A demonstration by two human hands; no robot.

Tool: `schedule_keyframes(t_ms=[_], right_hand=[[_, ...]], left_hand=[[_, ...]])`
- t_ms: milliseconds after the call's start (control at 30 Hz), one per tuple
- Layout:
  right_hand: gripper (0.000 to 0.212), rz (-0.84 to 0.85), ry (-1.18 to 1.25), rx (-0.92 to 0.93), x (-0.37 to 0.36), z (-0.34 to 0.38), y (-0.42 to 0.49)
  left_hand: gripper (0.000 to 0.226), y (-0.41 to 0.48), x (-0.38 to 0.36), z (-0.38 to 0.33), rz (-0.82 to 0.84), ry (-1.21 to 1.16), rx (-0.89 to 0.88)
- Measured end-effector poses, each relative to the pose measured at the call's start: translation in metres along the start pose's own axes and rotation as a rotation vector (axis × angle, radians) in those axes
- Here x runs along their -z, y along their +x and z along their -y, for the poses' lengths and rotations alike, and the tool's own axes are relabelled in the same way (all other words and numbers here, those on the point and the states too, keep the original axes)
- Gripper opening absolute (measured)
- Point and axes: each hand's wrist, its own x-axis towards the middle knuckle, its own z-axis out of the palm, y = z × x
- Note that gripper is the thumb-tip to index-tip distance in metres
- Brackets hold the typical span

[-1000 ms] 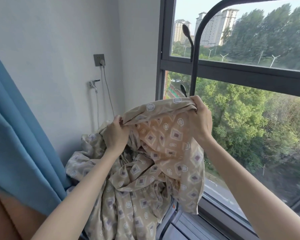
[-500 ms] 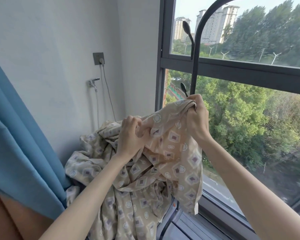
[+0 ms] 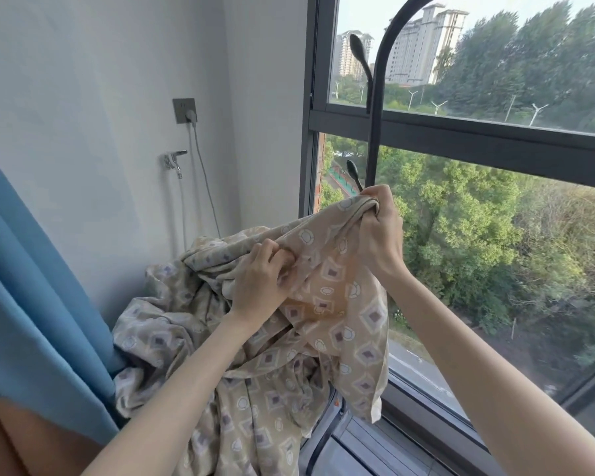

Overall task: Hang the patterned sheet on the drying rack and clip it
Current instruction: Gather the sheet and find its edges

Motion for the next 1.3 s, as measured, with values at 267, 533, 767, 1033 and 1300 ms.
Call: schedule_keyframes(t_ms=[267, 533, 767, 1033, 1300], right_hand=[[0.038, 0.215, -0.520, 0.057, 0.012, -0.035, 0.012], [0.031, 0.139, -0.451, 0.142, 0.008, -0.034, 0.027], [0.043, 0.000, -0.431, 0.459, -0.009, -0.018, 0.003], [0.030, 0.259, -0.318, 0.454, -0.042, 0.001, -0.028], [0.042, 0.300, -0.492, 0.062, -0.079, 0.002, -0.031]], left_hand=[[0.015, 0.062, 0.044, 0.018, -0.028, -0.020, 0.039], [0.015, 0.161, 0.092, -0.005, -0.148, 0.123, -0.316], [0.016, 0.152, 0.062, -0.005, 0.095, -0.293, 0.042], [0.015, 0.142, 0.058, -0.007, 0.206, -0.678, 0.354], [0.009, 0.133, 0.067, -0.004, 0.326, -1.113, 0.560]])
